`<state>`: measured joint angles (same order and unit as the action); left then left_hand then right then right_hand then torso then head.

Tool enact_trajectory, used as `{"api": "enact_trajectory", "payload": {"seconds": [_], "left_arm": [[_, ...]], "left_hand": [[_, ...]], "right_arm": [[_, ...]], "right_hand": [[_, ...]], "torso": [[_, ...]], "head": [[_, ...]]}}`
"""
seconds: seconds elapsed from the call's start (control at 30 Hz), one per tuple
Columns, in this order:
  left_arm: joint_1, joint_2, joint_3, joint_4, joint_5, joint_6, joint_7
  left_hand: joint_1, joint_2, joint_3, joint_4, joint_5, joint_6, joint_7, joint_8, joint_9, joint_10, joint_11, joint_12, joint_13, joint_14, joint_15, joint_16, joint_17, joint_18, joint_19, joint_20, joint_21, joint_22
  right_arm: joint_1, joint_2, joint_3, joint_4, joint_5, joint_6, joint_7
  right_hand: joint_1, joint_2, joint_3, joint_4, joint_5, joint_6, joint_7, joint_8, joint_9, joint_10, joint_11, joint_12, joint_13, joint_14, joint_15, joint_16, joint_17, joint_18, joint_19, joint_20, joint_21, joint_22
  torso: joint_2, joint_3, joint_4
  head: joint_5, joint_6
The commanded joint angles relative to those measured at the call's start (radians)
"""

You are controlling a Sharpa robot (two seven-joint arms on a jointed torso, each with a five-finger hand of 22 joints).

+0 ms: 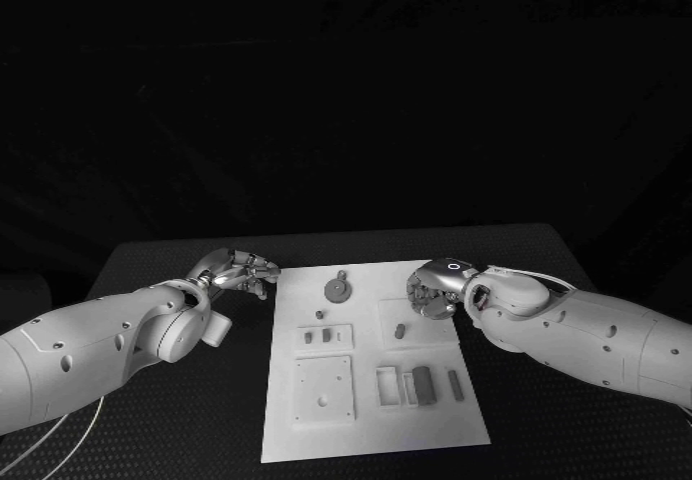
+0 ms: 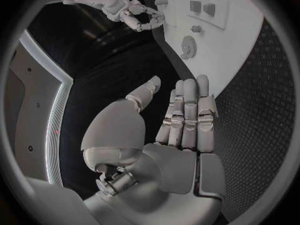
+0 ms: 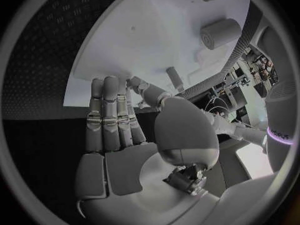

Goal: Assemble the parts on the task board

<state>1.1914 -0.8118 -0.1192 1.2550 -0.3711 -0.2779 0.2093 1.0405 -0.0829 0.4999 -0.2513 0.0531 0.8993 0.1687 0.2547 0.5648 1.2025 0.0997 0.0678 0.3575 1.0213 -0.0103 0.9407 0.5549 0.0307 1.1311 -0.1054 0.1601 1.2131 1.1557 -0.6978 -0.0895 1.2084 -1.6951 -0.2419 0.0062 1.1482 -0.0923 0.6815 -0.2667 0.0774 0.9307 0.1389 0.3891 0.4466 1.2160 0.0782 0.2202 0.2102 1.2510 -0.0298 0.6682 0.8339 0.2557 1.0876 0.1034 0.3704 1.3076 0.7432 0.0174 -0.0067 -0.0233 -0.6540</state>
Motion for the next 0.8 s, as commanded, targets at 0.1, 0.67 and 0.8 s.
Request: {"api": "enact_trajectory", "payload": {"seconds": [0.1, 0.67, 0.8], "left_arm": [[0.001, 0.002, 0.001, 0.0, 0.009, 0.014, 0.003], [0.001, 0.003, 0.001, 0.0, 0.009, 0.011, -0.004], [0.001, 0.004, 0.001, -0.002, 0.009, 0.009, -0.005]], "left_hand": [[-0.007, 0.001, -0.005, -0.003, -0.004, -0.012, 0.003, 0.0, 0.0, -0.009, 0.001, 0.0, 0.002, 0.007, 0.005, -0.006, 0.0, 0.013, 0.012, 0.001, -0.005, -0.002], [-0.006, 0.001, -0.008, -0.008, -0.004, -0.027, 0.009, -0.006, -0.002, -0.015, 0.001, 0.0, 0.004, 0.015, 0.004, -0.007, 0.005, 0.015, 0.022, 0.001, -0.008, -0.004], [-0.005, 0.001, -0.008, -0.008, -0.004, -0.029, 0.01, -0.006, -0.002, -0.015, 0.001, 0.001, 0.005, 0.016, 0.004, -0.007, 0.005, 0.016, 0.024, 0.001, -0.008, -0.004]], "right_arm": [[-0.013, 0.009, -0.018, -0.008, -0.04, 0.053, -0.007], [-0.033, 0.02, -0.026, -0.005, -0.074, 0.023, -0.02], [-0.034, 0.017, -0.027, 0.0, -0.089, 0.002, -0.025]], "right_hand": [[0.001, 0.019, 0.004, -0.017, 0.003, 0.02, -0.005, 0.008, 0.005, 0.006, 0.002, -0.012, 0.0, -0.014, 0.003, 0.003, 0.001, 0.006, -0.013, -0.002, 0.006, 0.025], [0.017, 0.019, 0.014, -0.024, 0.003, 0.057, -0.02, 0.019, 0.018, 0.014, 0.003, -0.034, 0.005, -0.031, 0.006, -0.008, -0.001, 0.006, -0.031, 0.002, 0.006, 0.024], [0.031, 0.021, 0.015, -0.025, 0.003, 0.076, -0.028, 0.026, 0.027, 0.039, -0.005, -0.032, 0.013, -0.021, -0.002, -0.003, 0.003, 0.006, -0.024, -0.001, 0.015, 0.024]], "torso": [[0.0, -0.0001, 0.0], [0.0, 0.0008, -0.0014], [0.0, 0.001, -0.0012]], "head": [[-0.001, -0.004], [0.002, -0.012], [0.001, -0.012]]}}
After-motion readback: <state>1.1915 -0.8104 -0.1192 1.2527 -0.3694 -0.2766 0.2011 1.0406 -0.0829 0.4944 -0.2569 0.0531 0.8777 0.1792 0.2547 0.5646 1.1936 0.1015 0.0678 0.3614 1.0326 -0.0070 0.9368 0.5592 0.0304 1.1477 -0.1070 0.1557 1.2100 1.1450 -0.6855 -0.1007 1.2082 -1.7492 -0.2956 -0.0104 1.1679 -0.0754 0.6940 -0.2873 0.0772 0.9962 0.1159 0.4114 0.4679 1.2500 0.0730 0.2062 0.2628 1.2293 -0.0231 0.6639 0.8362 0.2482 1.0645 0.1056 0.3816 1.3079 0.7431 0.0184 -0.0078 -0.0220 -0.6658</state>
